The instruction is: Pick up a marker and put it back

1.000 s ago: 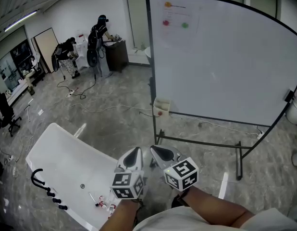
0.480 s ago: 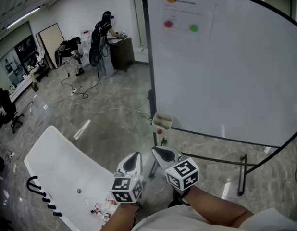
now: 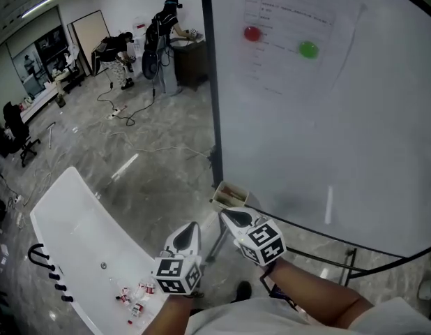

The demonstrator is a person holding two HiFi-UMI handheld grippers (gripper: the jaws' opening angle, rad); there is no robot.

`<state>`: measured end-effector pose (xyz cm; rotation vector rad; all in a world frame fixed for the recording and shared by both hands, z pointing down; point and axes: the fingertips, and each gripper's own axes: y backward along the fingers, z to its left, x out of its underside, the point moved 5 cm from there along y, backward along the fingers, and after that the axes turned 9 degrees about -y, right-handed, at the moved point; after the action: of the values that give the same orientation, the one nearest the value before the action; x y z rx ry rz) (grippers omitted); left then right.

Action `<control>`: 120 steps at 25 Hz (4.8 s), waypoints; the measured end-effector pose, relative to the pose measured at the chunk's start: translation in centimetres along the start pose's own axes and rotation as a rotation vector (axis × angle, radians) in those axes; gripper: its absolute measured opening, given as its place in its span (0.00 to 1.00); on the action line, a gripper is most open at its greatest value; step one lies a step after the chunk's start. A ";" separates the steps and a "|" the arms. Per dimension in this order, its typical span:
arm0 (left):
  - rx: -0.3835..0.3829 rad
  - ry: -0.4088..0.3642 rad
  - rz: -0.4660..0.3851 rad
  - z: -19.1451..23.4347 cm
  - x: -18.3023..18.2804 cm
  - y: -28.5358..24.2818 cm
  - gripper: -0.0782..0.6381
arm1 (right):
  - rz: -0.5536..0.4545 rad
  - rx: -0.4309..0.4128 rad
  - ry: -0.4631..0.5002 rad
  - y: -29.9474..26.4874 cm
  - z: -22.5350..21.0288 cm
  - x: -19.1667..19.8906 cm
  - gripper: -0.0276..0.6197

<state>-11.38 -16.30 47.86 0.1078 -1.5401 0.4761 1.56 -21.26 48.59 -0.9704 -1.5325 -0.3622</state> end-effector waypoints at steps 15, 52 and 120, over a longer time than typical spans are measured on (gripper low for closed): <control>-0.061 0.059 0.054 3.0 2.4 -5.3 0.11 | 0.401 -0.020 0.288 -12.0 -6.6 7.0 0.17; -0.032 0.050 0.000 2.1 -0.4 -7.7 0.11 | 0.093 0.074 0.239 -7.7 -7.6 1.0 0.14; -0.111 0.108 -0.083 3.6 -1.0 -5.5 0.12 | 0.398 -0.069 0.452 -12.9 -7.6 7.2 0.14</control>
<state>-12.65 -22.83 48.31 0.0589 -1.4468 0.3246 -2.41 -31.77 60.88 -1.1307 -0.9002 -0.3224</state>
